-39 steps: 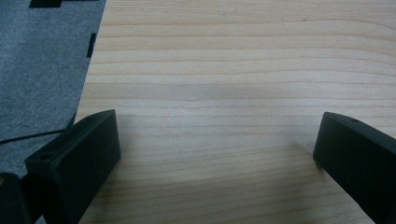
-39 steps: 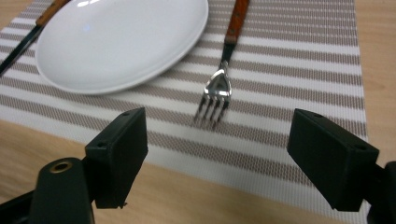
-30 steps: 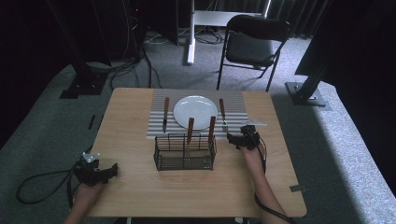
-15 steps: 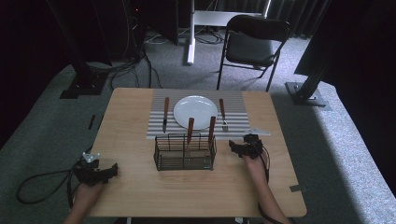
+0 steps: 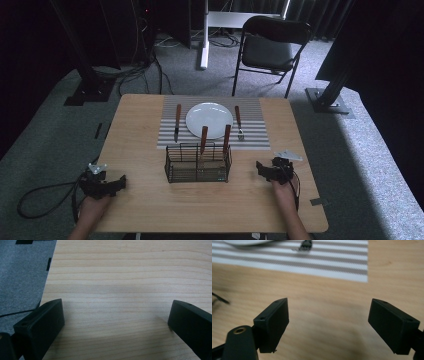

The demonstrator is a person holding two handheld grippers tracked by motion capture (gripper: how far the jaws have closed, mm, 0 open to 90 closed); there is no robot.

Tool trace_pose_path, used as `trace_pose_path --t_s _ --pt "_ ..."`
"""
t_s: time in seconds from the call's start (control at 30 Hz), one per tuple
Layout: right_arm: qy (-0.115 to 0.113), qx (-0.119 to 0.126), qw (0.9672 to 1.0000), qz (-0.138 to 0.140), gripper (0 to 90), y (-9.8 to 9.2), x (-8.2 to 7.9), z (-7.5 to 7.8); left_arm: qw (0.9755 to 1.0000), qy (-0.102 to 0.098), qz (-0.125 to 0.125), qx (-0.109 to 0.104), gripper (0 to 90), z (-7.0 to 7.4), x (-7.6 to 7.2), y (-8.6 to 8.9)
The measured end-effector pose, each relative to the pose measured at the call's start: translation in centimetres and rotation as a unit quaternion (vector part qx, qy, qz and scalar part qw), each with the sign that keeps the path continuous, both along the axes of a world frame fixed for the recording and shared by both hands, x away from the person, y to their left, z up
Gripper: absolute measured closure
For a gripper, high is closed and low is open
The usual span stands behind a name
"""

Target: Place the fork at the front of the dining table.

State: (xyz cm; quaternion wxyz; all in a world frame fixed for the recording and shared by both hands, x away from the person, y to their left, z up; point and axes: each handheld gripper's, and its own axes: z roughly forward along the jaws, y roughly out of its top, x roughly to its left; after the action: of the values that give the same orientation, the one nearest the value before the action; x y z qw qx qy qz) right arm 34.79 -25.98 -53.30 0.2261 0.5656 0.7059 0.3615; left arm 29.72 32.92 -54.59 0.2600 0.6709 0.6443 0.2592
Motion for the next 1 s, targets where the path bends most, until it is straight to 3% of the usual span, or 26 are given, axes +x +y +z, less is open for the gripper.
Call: trace_pose_path --t_s 0.3,0.33,0.63,0.73,1.0 --pt "0.008 -0.013 0.9996 -0.023 16.3 -1.6 -1.6 -0.8 1.0 0.0 0.0 0.0 0.4 0.0 0.0 0.0" --pt "0.013 -0.025 0.9989 -0.038 16.3 -1.9 -2.0 -0.9 1.0 0.0 0.0 0.0 0.4 0.0 0.0 0.0" --pt "0.017 -0.032 0.9961 -0.081 16.4 -3.5 -3.4 -1.2 1.0 -0.001 0.001 -0.001 0.4 0.0 0.0 0.0" --pt "0.017 -0.052 0.9944 -0.09 16.3 -3.9 -3.9 -1.4 1.0 0.001 0.0 -0.001 0.4 0.0 0.0 0.0" --pt "0.028 -0.043 0.9927 -0.109 14.2 -5.3 -5.2 -1.7 1.0 0.0 0.001 -0.001 0.4 0.0 0.0 0.0"
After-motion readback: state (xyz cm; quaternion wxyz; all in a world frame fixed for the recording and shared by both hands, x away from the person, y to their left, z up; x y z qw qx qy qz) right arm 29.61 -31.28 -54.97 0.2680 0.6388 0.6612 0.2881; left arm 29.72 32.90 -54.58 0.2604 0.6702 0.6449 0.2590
